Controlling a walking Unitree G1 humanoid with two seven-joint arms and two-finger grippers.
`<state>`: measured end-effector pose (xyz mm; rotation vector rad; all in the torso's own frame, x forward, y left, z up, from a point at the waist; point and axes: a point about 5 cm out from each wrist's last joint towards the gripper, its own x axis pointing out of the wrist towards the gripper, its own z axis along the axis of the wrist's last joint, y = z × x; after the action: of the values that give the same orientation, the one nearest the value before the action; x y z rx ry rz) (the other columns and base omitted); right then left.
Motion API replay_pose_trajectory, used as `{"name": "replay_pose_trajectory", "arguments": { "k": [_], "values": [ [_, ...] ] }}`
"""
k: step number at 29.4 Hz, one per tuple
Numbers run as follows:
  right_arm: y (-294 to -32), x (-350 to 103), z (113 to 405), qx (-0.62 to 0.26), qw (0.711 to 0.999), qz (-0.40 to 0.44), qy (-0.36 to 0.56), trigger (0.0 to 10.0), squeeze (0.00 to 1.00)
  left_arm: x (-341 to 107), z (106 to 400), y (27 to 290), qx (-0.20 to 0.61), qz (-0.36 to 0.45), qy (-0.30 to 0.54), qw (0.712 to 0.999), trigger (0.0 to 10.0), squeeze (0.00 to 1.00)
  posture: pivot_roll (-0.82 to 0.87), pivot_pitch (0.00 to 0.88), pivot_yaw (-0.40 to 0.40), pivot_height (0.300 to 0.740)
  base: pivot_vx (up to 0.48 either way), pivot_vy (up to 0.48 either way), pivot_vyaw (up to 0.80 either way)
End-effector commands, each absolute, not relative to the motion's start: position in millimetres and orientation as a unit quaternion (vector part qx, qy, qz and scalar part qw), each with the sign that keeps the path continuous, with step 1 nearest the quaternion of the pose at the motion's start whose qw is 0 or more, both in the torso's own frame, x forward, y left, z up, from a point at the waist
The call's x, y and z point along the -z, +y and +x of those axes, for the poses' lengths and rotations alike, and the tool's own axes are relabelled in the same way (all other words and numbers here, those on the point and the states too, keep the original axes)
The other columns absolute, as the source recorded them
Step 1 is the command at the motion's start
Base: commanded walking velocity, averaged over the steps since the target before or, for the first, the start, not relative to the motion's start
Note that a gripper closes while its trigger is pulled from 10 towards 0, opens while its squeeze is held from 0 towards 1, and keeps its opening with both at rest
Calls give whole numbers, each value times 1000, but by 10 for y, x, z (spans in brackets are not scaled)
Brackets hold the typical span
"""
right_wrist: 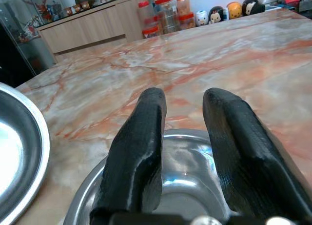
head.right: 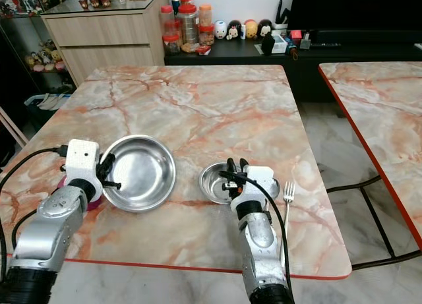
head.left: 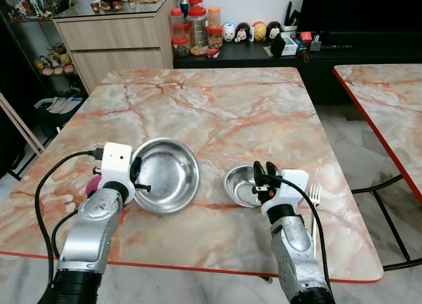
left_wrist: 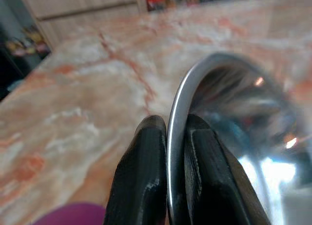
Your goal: Setting the table
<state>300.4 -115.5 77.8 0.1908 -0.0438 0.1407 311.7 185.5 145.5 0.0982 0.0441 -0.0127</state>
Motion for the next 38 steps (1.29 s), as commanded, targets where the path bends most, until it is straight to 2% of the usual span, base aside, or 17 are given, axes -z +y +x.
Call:
{"name": "replay_pose_trajectory", "arguments": {
  "k": [1,7,11,23,38],
  "values": [
    [-1123,-826,3030,-76,992,100,-33,10000,0,-1634,3164,1807,0,20,-33,999,10000,0,11,0,47,740,0,0,0],
    [-1143,-950,3067,-75,990,100,-60,10000,0,-1695,3178,1636,14,-26,-79,996,10000,0,-6,0,49,740,0,0,0],
    [-1159,-981,3079,-74,990,98,-66,10000,0,-1660,3183,1537,26,-33,-78,996,10000,0,-11,0,49,740,0,0,0],
    [-1127,-1136,3127,-80,988,98,-94,10000,0,-1810,3222,1601,-20,-67,-150,986,10000,0,-16,0,45,740,0,0,0],
    [-1132,-1344,3213,-85,984,95,-125,10000,0,-1866,3344,1528,-35,-68,-172,982,10000,0,-21,0,29,740,0,0,0]
  ]
}}
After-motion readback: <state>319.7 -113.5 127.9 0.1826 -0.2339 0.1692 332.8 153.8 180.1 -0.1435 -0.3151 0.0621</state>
